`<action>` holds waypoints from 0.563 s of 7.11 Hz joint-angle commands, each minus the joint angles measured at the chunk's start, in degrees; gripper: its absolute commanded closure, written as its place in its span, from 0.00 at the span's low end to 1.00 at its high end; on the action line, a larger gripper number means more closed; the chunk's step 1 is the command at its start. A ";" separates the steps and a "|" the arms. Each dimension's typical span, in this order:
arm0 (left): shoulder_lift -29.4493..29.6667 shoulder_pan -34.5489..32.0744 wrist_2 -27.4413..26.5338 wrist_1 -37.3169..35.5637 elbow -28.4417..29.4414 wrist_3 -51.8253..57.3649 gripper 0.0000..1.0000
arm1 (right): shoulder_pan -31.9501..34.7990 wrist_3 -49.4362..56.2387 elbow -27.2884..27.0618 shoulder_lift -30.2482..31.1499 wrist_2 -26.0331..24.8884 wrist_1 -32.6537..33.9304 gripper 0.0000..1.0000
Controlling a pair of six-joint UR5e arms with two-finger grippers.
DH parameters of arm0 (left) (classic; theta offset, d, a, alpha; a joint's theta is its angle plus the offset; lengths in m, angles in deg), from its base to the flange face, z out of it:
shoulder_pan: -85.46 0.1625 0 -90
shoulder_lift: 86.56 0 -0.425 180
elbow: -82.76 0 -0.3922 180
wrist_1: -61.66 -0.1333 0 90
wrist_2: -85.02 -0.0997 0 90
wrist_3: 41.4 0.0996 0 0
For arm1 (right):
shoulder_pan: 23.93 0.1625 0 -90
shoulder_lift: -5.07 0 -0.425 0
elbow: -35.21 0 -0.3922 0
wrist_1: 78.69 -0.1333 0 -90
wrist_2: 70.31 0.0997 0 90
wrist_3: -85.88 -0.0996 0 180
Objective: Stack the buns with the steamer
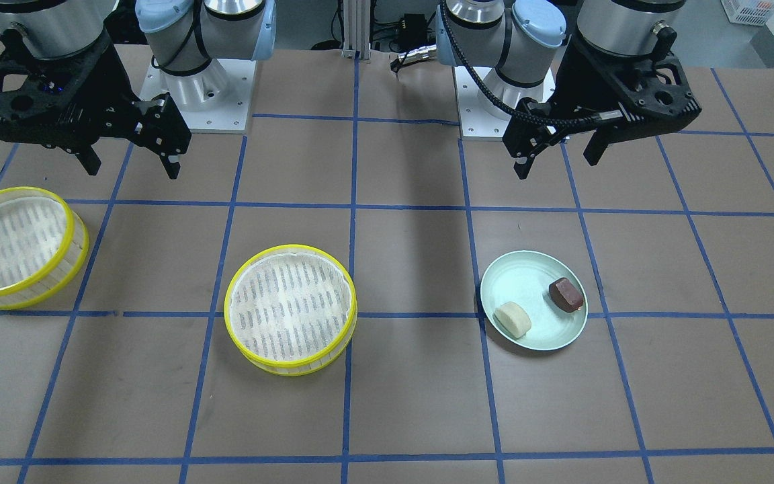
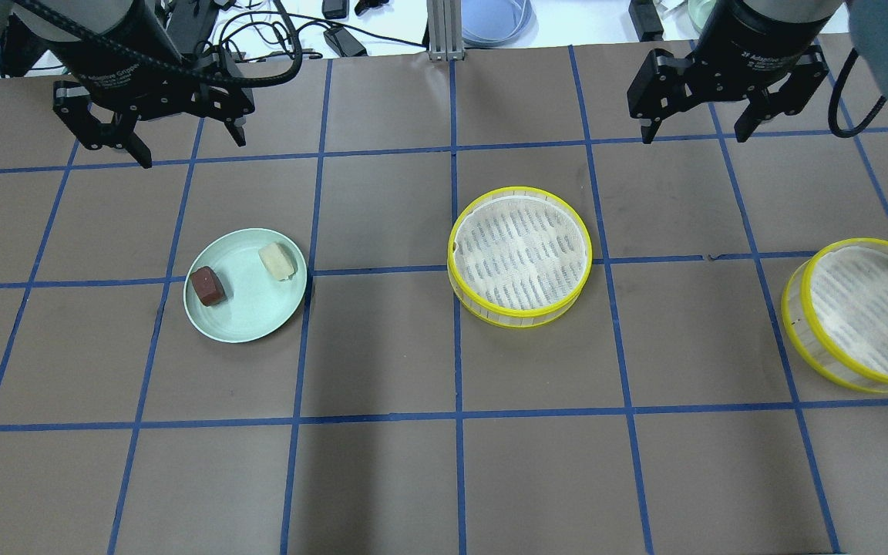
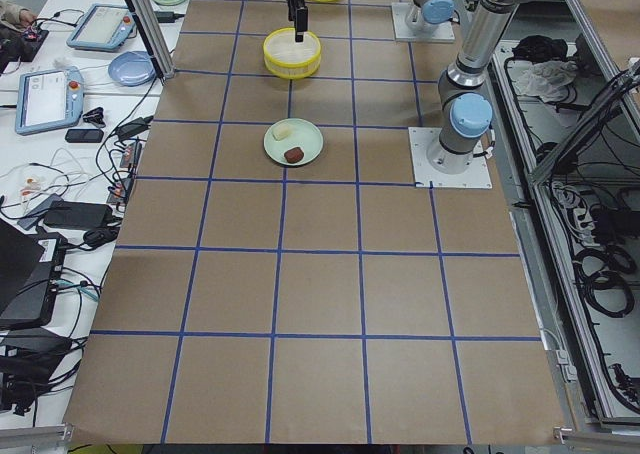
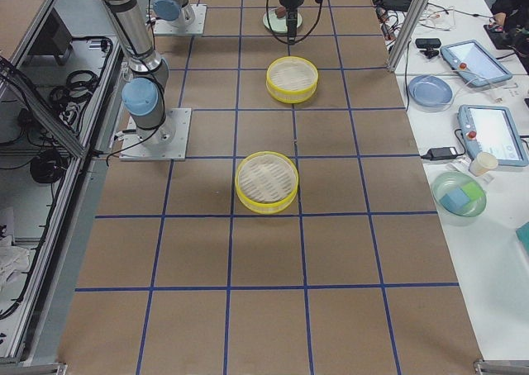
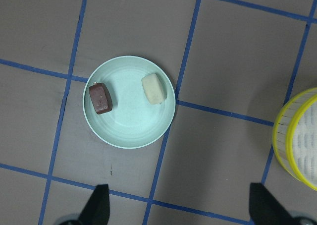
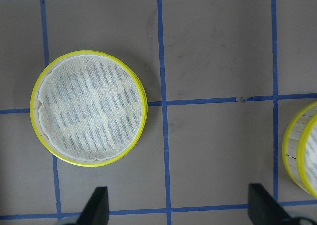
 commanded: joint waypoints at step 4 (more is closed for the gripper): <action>0.01 0.85 -0.41 -1.16 -1.68 0.54 0.00 | 0.00 0.04 0.00 0.00 0.00 -0.09 0.00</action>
